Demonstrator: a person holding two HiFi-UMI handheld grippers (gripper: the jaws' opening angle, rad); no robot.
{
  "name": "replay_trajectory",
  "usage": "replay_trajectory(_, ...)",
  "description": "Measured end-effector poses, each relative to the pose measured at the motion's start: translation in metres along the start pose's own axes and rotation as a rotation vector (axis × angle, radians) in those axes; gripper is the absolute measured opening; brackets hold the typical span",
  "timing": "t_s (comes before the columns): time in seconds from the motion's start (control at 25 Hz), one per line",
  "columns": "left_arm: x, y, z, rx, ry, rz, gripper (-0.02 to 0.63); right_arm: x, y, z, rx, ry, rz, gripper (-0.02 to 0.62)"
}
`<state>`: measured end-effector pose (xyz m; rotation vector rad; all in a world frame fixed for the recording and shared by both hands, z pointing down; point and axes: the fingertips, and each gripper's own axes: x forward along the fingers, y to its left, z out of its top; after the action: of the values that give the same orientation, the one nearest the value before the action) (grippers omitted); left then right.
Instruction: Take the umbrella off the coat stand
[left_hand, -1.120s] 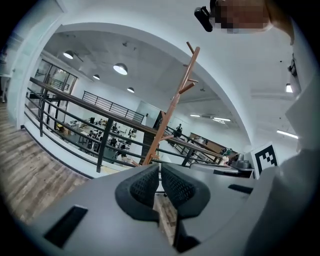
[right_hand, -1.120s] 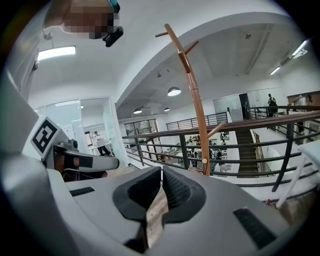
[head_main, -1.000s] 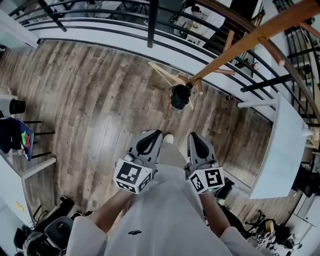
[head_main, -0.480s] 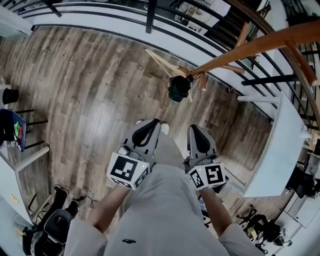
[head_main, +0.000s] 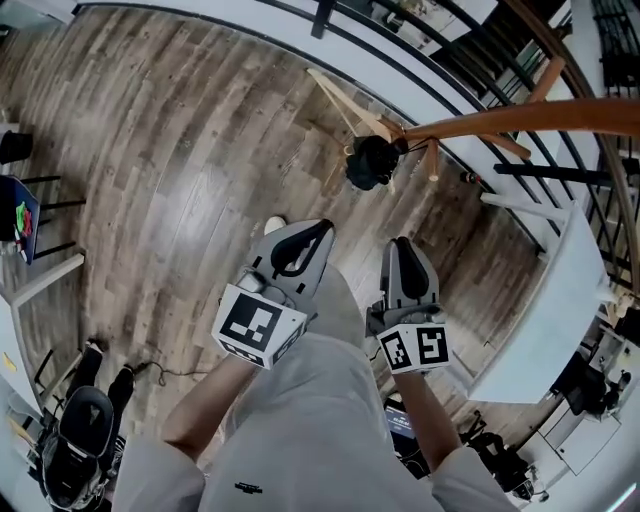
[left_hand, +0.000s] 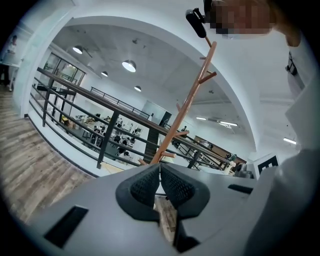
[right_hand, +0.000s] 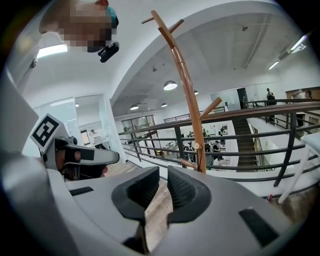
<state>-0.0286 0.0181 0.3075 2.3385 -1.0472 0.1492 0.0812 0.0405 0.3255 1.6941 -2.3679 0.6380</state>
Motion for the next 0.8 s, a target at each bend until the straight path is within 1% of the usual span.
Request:
replay_trajectory(0.12, 0.005, 0.009, -0.011, 0.004, 0.017, -0.003, 0.028, 0.013, 0.0, -0.011, -0.013, 0.018, 0.02, 0.051)
replay_trajectory(0.2, 0.011, 0.013, -0.02, 0.005, 0.03, -0.007, 0.028, 0.022, -0.001, -0.019, -0.025, 0.037, 0.042, 0.134)
replay_trajectory(0.24, 0.014, 0.015, -0.025, 0.005, 0.038, -0.009, 0.028, 0.026, -0.003, -0.024, -0.029, 0.048, 0.045, 0.143)
replay_trajectory(0.44, 0.032, 0.028, -0.043, -0.011, 0.059, -0.007, 0.028, 0.048, -0.021, -0.045, -0.012, 0.074, 0.018, 0.156)
replay_trajectory(0.64, 0.046, 0.039, -0.055, -0.025, 0.026, -0.002, 0.028, 0.066, -0.029, -0.069, 0.021, 0.067, -0.003, 0.16)
replay_trajectory(0.8, 0.068, 0.051, -0.066, -0.029, 0.029, -0.001, 0.028, 0.089, -0.046, -0.087, 0.063, 0.05, -0.013, 0.207)
